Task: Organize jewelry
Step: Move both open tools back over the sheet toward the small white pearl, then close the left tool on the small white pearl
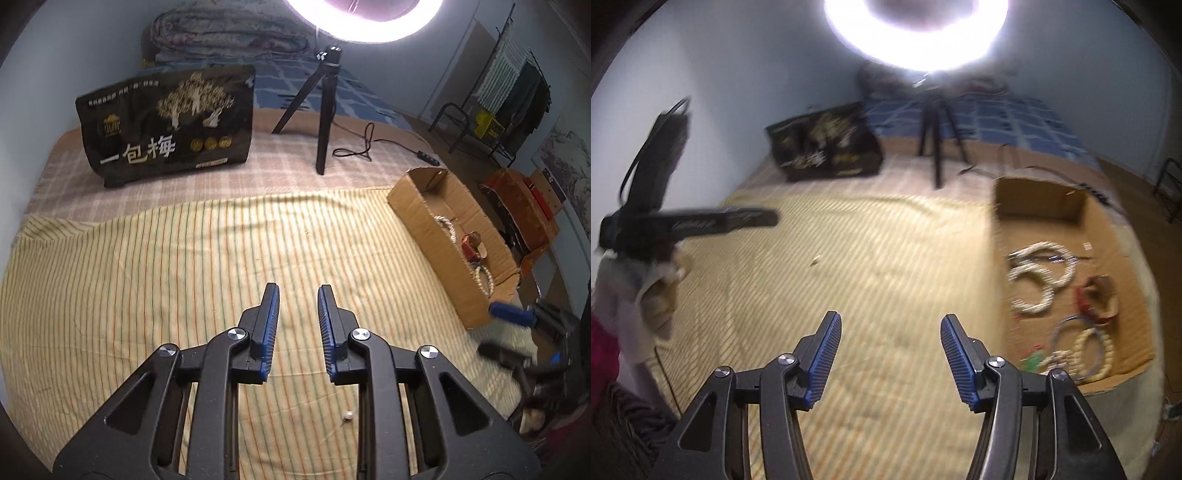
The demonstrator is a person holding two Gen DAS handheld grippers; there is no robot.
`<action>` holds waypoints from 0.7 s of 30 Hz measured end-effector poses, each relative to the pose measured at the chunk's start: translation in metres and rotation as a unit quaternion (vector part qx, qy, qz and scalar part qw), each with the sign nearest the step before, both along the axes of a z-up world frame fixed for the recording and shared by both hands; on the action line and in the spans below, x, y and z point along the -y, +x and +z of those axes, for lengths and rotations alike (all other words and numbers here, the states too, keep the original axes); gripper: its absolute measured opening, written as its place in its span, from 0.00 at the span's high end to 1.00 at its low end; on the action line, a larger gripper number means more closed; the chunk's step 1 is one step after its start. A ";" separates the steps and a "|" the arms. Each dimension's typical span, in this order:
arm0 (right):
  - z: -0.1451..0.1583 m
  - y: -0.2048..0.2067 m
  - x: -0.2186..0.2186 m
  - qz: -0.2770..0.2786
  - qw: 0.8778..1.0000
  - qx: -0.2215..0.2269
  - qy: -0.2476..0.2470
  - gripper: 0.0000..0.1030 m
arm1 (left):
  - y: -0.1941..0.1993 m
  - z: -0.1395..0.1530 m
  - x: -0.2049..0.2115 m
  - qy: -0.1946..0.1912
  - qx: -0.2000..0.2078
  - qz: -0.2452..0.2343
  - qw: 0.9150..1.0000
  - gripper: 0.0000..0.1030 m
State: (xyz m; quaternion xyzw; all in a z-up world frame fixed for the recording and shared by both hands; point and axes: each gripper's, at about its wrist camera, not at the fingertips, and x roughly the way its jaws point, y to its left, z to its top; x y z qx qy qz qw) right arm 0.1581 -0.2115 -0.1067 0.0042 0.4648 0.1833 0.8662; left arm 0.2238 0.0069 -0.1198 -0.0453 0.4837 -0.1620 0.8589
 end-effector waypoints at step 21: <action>-0.059 -0.027 -0.091 0.135 0.989 -0.013 -0.055 0.53 | 0.006 -0.073 0.013 0.059 -0.005 -0.070 0.996 0.80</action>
